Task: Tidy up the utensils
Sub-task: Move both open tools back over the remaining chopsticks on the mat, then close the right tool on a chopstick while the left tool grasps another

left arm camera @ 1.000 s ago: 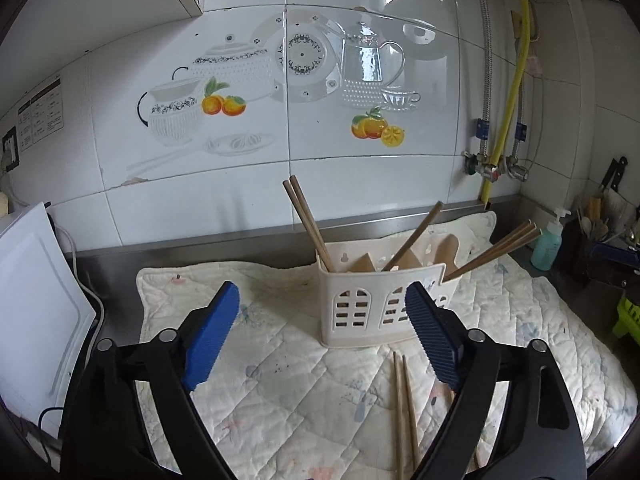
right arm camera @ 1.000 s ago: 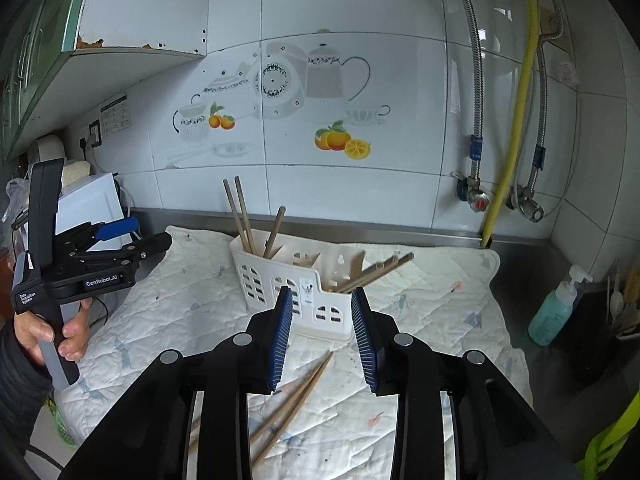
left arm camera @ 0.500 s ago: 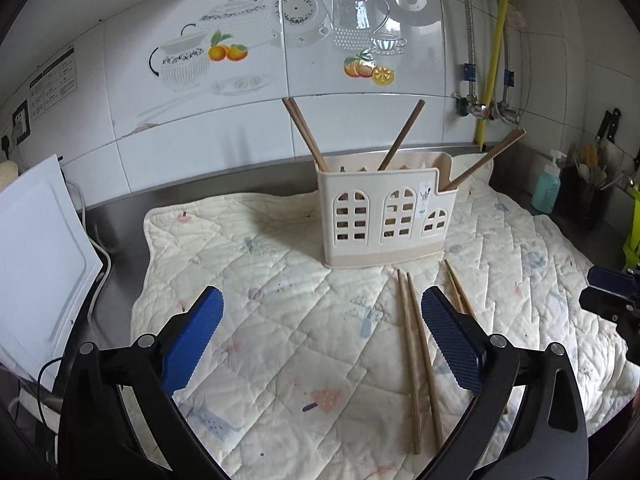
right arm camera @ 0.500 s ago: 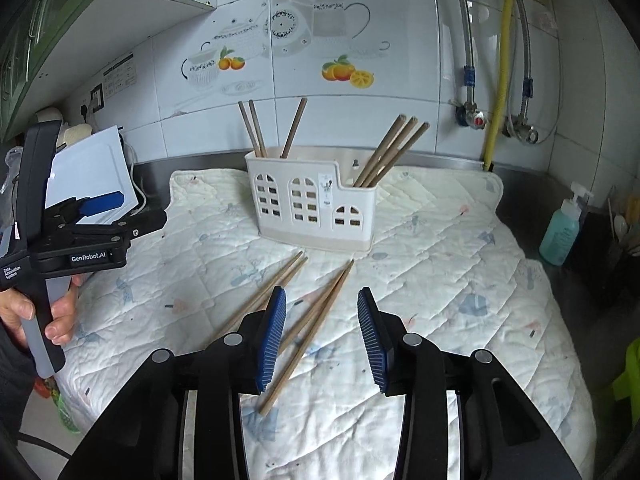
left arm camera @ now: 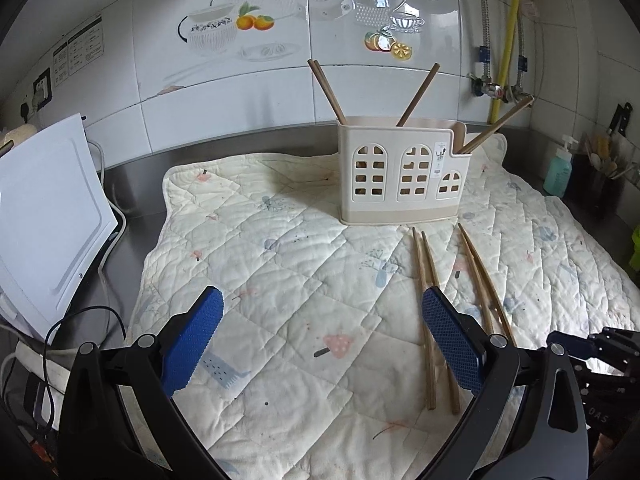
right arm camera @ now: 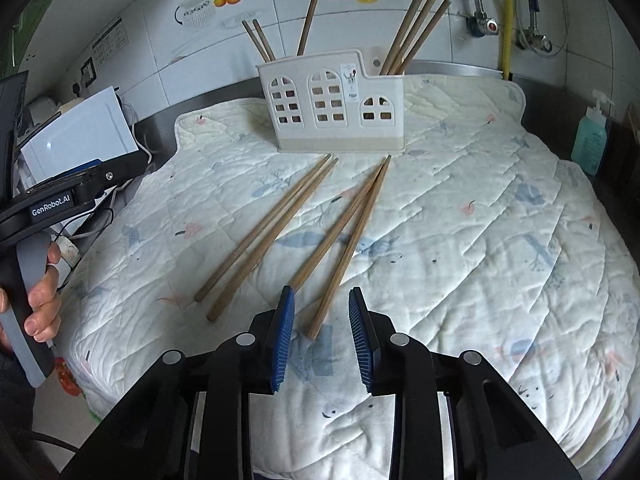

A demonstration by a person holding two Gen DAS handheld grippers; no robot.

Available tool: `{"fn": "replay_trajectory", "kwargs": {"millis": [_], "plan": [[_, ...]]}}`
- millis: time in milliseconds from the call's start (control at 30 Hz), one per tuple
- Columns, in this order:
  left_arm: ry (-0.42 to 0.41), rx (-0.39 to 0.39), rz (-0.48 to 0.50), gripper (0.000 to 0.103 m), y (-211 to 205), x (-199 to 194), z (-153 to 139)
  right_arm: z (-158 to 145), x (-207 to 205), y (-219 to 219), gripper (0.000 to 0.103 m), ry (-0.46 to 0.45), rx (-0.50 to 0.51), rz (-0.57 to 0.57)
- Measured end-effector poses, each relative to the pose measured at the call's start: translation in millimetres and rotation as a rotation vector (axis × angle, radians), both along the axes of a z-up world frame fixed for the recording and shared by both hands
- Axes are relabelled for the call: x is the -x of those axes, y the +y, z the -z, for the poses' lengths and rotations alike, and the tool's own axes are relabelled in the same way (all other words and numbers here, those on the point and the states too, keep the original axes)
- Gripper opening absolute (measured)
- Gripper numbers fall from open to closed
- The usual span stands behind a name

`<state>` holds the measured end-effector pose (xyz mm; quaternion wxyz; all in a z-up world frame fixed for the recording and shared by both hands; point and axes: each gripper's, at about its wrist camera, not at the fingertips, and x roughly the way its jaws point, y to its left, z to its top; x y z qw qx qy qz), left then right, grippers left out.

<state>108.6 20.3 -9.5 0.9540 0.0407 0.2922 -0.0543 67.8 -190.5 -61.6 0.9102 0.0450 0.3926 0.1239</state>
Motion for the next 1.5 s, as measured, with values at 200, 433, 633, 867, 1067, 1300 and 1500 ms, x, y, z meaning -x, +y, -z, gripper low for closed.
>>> {"fn": "replay_trajectory", "kwargs": {"millis": [200, 433, 633, 867, 1067, 1300, 1500], "plan": [[0.038, 0.014, -0.001, 0.098, 2, 2, 15, 12, -10, 5, 0.025, 0.028, -0.007, 0.017], [0.091, 0.009, 0.005, 0.098, -1, 1, 35, 24, -21, 6, 0.014, 0.045, 0.005, 0.033], [0.123, 0.002, 0.038, 0.098, -12, -1, 47, 24, -19, 4, 0.012, 0.038, 0.016, 0.035], [0.183, 0.014, 0.073, 0.097, -27, -7, 63, 22, -15, -9, 0.009, 0.029, 0.027, 0.061], [0.216, 0.021, 0.114, 0.092, -40, -12, 72, 21, -11, -27, 0.007, 0.029, 0.028, 0.095], [0.254, 0.025, 0.141, 0.074, -50, -20, 79, 22, -8, -33, 0.007, 0.032, 0.024, 0.101], [0.265, 0.022, 0.163, 0.052, -54, -21, 83, 22, -8, -33, 0.007, 0.031, 0.024, 0.101]]}}
